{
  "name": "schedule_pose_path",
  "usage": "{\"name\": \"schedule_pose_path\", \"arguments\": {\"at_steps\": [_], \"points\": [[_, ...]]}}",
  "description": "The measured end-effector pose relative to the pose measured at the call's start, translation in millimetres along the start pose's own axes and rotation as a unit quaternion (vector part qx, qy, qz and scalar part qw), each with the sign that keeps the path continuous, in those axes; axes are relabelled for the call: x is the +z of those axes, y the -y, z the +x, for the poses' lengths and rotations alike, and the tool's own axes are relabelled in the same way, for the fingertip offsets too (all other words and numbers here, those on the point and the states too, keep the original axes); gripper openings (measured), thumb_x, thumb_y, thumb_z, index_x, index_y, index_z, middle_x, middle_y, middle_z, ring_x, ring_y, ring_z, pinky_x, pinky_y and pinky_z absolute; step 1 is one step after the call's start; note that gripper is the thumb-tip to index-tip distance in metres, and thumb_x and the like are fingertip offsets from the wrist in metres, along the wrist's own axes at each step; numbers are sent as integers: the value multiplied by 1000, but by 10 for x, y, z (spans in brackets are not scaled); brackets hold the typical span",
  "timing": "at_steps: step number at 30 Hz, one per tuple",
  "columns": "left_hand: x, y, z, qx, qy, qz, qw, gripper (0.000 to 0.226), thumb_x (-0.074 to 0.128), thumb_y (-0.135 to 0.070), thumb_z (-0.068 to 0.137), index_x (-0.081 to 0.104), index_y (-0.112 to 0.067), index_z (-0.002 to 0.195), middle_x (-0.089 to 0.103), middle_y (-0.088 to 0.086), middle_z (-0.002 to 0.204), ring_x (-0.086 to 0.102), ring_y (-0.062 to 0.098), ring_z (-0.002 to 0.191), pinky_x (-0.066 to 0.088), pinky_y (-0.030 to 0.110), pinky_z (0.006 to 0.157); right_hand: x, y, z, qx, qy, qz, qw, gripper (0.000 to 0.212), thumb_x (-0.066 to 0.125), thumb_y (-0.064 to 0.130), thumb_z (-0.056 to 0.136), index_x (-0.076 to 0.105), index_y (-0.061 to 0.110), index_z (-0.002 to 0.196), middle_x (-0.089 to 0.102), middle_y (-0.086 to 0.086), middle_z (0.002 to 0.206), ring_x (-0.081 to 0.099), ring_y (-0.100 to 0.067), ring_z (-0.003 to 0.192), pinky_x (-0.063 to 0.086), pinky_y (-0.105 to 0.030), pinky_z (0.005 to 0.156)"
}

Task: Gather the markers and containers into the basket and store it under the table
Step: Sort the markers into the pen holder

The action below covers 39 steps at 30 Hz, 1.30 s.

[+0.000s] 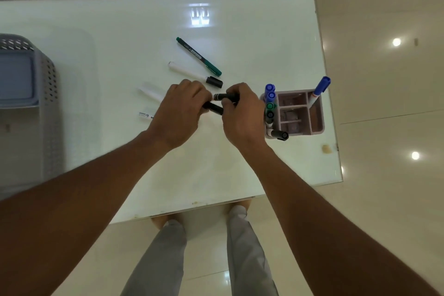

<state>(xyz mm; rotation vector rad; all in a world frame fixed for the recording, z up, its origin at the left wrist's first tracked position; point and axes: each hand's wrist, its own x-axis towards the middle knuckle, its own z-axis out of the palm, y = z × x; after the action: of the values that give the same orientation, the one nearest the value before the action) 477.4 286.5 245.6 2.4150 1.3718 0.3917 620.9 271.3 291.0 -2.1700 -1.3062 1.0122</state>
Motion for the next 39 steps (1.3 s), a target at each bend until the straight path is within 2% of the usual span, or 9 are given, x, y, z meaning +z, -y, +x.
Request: {"name": "schedule_pose_path", "arguments": {"at_steps": [4, 7, 9, 13, 17, 21, 26, 34, 39], "points": [[-392, -275, 123, -23, -89, -63, 994, 17, 50, -18, 96, 59, -6, 102, 60, 9, 98, 53, 27, 87, 42, 35, 75, -425, 235, -253, -90, -75, 83, 990, 12, 61, 13, 93, 61, 13, 105, 62, 10, 85, 59, -3, 74, 50, -13, 68], [-679, -698, 356, -63, -170, -163, 970, 15, 57, -12, 94, 60, -3, 105, 61, 7, 99, 56, 21, 90, 46, 27, 79, -869, 325, -336, -136, -135, 129, 973, 16, 63, 14, 92, 64, 12, 108, 68, 5, 97, 63, -3, 86, 54, -16, 73], [-799, -1035, 560, -79, -182, -235, 952, 21, 62, -13, 91, 59, -5, 110, 61, -1, 100, 61, 14, 90, 50, 21, 80, -1211, 325, -338, -152, -152, 140, 967, 19, 63, 15, 93, 66, 13, 111, 69, 7, 100, 64, 1, 92, 53, -11, 74], [-798, -1560, 928, -83, -121, -342, 928, 23, 70, -15, 86, 58, -14, 106, 62, -14, 91, 64, 6, 85, 54, 16, 75, -1841, 150, -279, -192, -158, 113, 962, 22, 64, 14, 92, 66, 14, 114, 69, 13, 98, 65, 5, 96, 52, -9, 76], [-475, -1823, 1216, -113, -26, -339, 933, 20, 74, -12, 80, 60, -11, 95, 66, -8, 84, 66, 6, 77, 56, 22, 72, -2249, -211, -171, -194, -171, 73, 963, 19, 65, 15, 91, 66, 13, 111, 65, 16, 90, 65, 5, 87, 50, -7, 70], [-82, -1961, 1332, -125, 36, -318, 939, 19, 74, -9, 76, 63, -10, 92, 68, -1, 82, 66, 11, 76, 57, 33, 74, -2265, -695, -43, -143, -150, 75, 975, 16, 65, 14, 91, 67, 14, 106, 64, 20, 87, 63, 7, 83, 51, -9, 68], [296, -2036, 1243, -163, 69, -256, 950, 11, 68, -11, 78, 63, -13, 88, 68, 3, 81, 66, 22, 77, 56, 45, 74, -1980, -1081, 91, -110, -119, 87, 983, 16, 65, 12, 90, 67, 14, 106, 67, 13, 91, 63, 3, 84, 55, -18, 75], [387, -2079, 1213, -186, 77, -255, 946, 28, 67, 0, 75, 63, -14, 99, 68, 0, 91, 65, 17, 82, 56, 37, 82, -1795, -1231, 180, -100, -13, -17, 995, 24, 57, 14, 94, 67, 17, 116, 72, 3, 107, 68, -14, 94, 57, -35, 85], [330, -2042, 1207, -174, 86, -240, 951, 39, 68, -2, 75, 58, -15, 110, 65, 0, 100, 62, 17, 90, 53, 37, 86, -1815, -1396, 105, -36, 2, -70, 997, 38, 62, 23, 92, 57, 18, 130, 67, 1, 120, 64, -14, 102, 55, -35, 88]]}}
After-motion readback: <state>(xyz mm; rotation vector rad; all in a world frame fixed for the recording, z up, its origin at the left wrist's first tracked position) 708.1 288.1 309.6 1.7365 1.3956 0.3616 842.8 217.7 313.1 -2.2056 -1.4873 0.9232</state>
